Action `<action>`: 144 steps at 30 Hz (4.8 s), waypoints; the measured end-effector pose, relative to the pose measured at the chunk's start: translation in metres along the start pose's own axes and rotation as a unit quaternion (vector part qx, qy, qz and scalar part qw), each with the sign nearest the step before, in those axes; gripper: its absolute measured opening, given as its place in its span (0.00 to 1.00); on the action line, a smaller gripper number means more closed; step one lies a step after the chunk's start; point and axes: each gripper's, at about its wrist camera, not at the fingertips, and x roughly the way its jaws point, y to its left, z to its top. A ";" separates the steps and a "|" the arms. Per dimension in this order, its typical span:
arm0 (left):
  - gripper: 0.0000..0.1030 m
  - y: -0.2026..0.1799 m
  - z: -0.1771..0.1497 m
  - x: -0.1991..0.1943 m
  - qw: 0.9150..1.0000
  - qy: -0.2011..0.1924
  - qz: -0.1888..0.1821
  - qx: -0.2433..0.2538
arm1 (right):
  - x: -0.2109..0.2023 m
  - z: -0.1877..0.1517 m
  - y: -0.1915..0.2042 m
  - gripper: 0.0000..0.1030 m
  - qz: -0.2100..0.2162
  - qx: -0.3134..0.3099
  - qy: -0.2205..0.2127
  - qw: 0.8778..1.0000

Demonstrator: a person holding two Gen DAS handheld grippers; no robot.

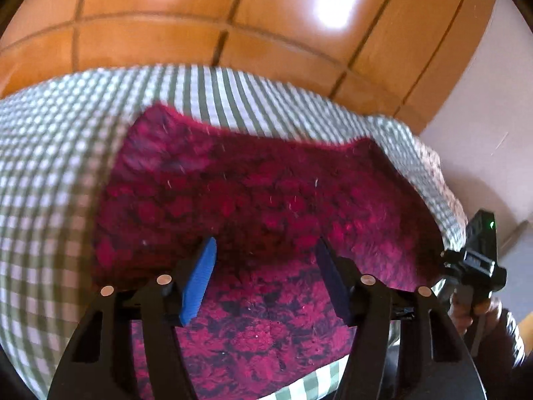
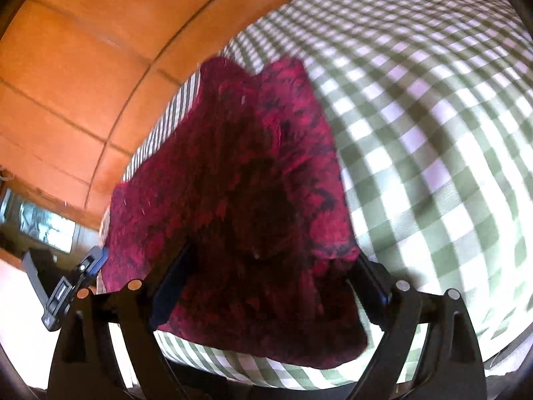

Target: Fold small clothes

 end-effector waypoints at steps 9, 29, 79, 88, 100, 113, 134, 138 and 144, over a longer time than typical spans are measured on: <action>0.59 0.008 0.000 0.011 1.000 0.009 -0.010 -0.012 | -0.034 0.004 0.075 0.33 0.067 -0.056 -0.023 0.996; 0.59 0.110 0.006 -0.132 0.970 -0.130 -0.139 -0.152 | 0.087 -0.120 0.314 0.30 -0.027 -0.470 0.031 0.882; 0.34 0.117 -0.006 -0.078 0.989 0.000 0.054 -0.136 | 0.153 0.011 0.338 0.69 0.033 -0.362 0.061 0.929; 0.34 0.121 -0.010 -0.071 0.991 -0.003 0.053 -0.119 | 0.158 0.008 0.314 0.92 0.060 -0.333 0.033 0.940; 0.34 0.133 -0.015 -0.071 0.992 -0.008 0.016 -0.128 | 0.186 -0.002 0.197 0.98 0.210 -0.134 0.149 0.957; 0.40 0.140 -0.028 -0.065 0.977 -0.043 -0.116 -0.175 | 0.174 -0.009 0.202 0.76 0.245 -0.149 0.142 0.947; 0.42 -0.205 0.133 0.193 0.980 0.107 -0.114 0.126 | -0.010 0.077 -0.110 0.82 0.064 0.044 -0.115 0.990; 0.44 -0.212 0.117 0.182 0.984 0.080 -0.091 0.132 | -0.040 0.055 -0.115 0.95 0.000 0.037 -0.147 0.988; 0.44 -0.203 0.096 0.156 0.988 0.055 -0.035 0.143 | -0.086 0.039 -0.018 0.64 -0.126 -0.108 -0.219 0.962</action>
